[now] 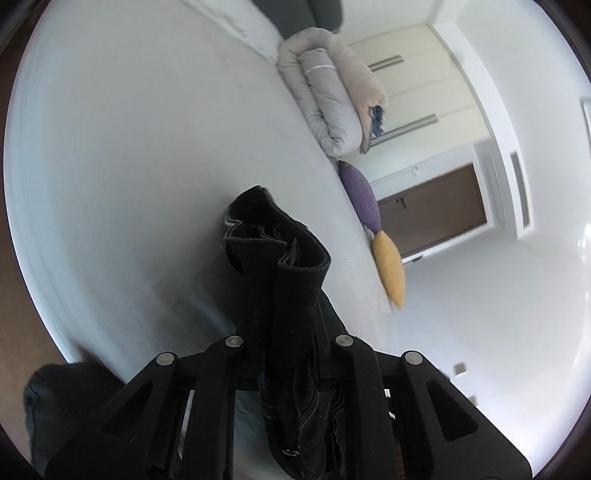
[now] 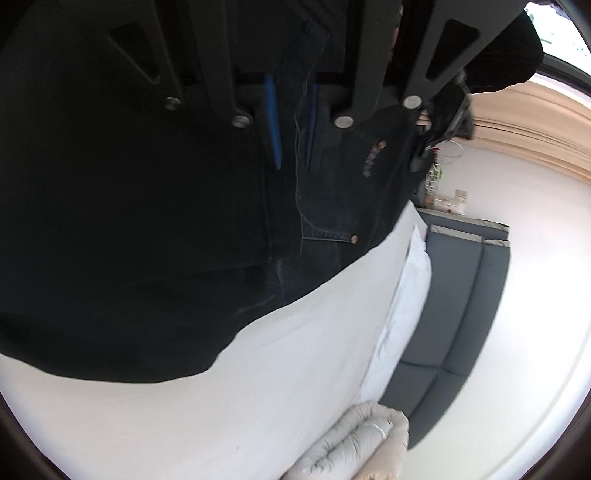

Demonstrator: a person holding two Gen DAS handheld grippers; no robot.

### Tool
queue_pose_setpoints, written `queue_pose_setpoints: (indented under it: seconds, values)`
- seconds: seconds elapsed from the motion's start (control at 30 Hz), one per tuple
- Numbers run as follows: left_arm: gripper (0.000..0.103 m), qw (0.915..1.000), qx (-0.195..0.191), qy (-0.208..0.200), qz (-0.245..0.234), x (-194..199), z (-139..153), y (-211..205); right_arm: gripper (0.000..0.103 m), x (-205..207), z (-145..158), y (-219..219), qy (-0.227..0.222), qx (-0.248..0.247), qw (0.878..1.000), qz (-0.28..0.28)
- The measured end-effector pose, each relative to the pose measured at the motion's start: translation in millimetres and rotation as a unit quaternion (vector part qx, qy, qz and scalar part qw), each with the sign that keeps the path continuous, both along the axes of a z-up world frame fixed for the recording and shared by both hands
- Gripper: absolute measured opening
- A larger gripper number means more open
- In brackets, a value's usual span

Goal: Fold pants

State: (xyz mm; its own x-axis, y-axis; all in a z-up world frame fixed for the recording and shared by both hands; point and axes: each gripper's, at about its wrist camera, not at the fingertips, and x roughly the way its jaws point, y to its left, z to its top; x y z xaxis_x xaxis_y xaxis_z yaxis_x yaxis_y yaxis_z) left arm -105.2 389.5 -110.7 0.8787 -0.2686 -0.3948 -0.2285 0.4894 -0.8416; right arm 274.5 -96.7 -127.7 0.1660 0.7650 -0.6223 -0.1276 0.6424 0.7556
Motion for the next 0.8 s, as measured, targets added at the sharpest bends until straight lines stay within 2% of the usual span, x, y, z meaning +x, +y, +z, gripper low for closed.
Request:
queue_pose_setpoints:
  seconds: [0.03, 0.13, 0.23, 0.3, 0.43, 0.47, 0.53, 0.6, 0.63, 0.67, 0.73, 0.77, 0.8]
  values:
    - [0.014, 0.9999, 0.012, -0.002, -0.004, 3.2, 6.7, -5.0, 0.011, 2.6, -3.3, 4.2, 0.005, -0.004, 1.0, 0.002]
    - [0.014, 0.9989, 0.043, -0.008, -0.016, 9.4, 23.8, -18.7, 0.0, 6.8, -18.4, 9.3, 0.018, -0.037, 0.999, -0.002]
    - [0.014, 0.9967, 0.073, -0.015, -0.031, 19.4, 43.1, -33.8, 0.0, 6.5, -25.2, 6.2, 0.02, -0.035, 0.999, -0.012]
    - [0.014, 0.9935, 0.101, -0.025, -0.046, 27.0, 58.7, -48.2, 0.0, 5.1, -26.8, 6.6, 0.004, -0.048, 0.999, -0.013]
    - [0.014, 0.9818, 0.161, -0.048, -0.089, 41.9, 90.4, -89.1, 0.0, 0.4, -29.4, 6.9, -0.019, -0.054, 0.998, -0.018]
    - [0.014, 0.9762, 0.182, -0.053, -0.106, 47.6, 99.1, -104.9, 0.0, 0.3, -29.2, 4.6, -0.022, -0.047, 0.999, -0.016]
    - [0.014, 0.9671, 0.209, -0.059, -0.133, 60.1, 110.9, -130.7, 0.0, -2.9, -27.9, -5.9, -0.018, -0.002, 1.0, -0.01]
    - [0.014, 0.9539, 0.243, -0.064, -0.165, 65.3, 120.3, -164.3, 0.023, -8.4, -23.5, -35.1, -0.005, 0.076, 0.997, -0.028]
    - [0.014, 0.9441, 0.265, -0.065, -0.185, 70.1, 124.0, -185.5, 0.051, -11.5, -19.4, -50.8, -0.007, 0.117, 0.992, -0.041]
    - [0.014, 0.9336, 0.287, -0.063, -0.206, 77.2, 124.6, -207.3, 0.073, -17.0, -12.2, -70.6, -0.013, 0.153, 0.986, -0.059]
    - [0.014, 0.9135, 0.325, -0.055, -0.239, 86.4, 119.2, -246.8, 0.091, -27.4, 2.4, -110.8, -0.035, 0.2, 0.976, -0.083]
    - [0.014, 0.9007, 0.348, -0.05, -0.256, 90.0, 112.6, -268.6, 0.096, -30.5, 6.8, -123.8, -0.04, 0.207, 0.974, -0.087]
    - [0.014, 0.8805, 0.382, -0.042, -0.277, 92.7, 102.4, -297.3, 0.097, -34.8, 11.9, -140.6, -0.046, 0.213, 0.972, -0.093]
